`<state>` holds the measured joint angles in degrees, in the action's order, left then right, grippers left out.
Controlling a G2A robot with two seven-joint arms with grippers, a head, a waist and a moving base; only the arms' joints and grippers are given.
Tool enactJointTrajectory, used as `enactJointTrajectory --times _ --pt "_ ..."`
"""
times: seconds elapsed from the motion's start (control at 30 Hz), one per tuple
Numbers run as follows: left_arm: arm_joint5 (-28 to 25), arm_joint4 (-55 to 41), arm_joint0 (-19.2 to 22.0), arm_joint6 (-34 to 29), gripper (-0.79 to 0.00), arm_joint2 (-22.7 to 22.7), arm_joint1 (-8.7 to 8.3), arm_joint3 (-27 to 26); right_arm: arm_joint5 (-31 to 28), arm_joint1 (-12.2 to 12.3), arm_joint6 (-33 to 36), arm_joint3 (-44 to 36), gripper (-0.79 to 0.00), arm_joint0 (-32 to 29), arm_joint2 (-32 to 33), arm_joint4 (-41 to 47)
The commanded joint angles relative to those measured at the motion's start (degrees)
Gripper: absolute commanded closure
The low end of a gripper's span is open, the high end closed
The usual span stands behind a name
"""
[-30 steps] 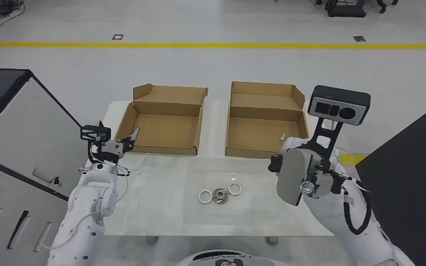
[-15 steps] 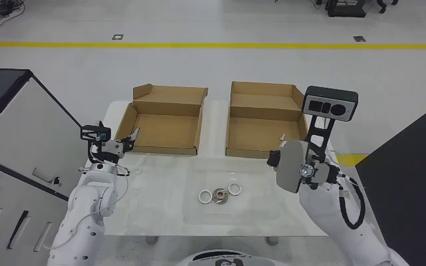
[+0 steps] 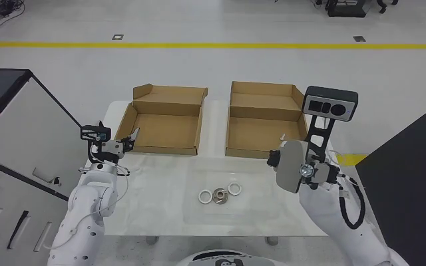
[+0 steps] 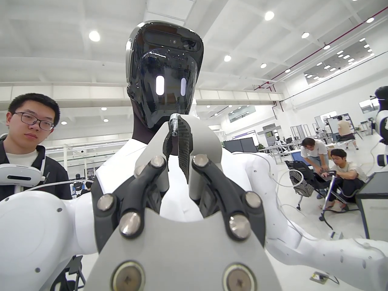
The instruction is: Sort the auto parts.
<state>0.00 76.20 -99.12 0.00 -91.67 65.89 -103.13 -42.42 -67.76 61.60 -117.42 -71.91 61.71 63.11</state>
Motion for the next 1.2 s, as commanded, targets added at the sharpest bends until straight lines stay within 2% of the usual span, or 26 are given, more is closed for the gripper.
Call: enactJointTrajectory --times 0.0,0.23,0.37,0.5,0.63,0.93,1.17 --pt "0.0 0.0 0.0 0.0 -0.785 0.0 0.0 0.0 0.0 0.0 0.0 0.0 0.0 0.0 0.0 0.0" --pt "0.0 0.0 0.0 0.0 -0.785 0.0 0.0 0.0 0.27 0.0 -0.32 0.02 0.0 -0.04 0.03 -0.22" --pt "0.0 0.0 0.0 0.0 -0.785 0.0 0.0 0.0 5.78 0.3 -6.23 1.83 0.0 -1.41 2.86 -6.42" --pt "0.0 0.0 0.0 0.0 -0.785 0.0 0.0 0.0 13.93 1.02 -12.64 2.94 0.0 -3.85 7.12 -14.61" --pt "0.0 0.0 0.0 0.0 -0.785 0.0 0.0 0.0 20.43 1.95 -14.34 2.24 0.0 -6.36 12.79 -20.58" --pt "0.0 0.0 0.0 0.0 -0.785 0.0 0.0 0.0 42.6 4.84 -12.59 -1.07 0.0 -10.53 26.19 -46.3" --pt "0.0 0.0 0.0 0.0 -0.785 0.0 0.0 0.0 50.65 7.11 -3.44 -4.49 0.0 -8.68 32.09 -68.44"
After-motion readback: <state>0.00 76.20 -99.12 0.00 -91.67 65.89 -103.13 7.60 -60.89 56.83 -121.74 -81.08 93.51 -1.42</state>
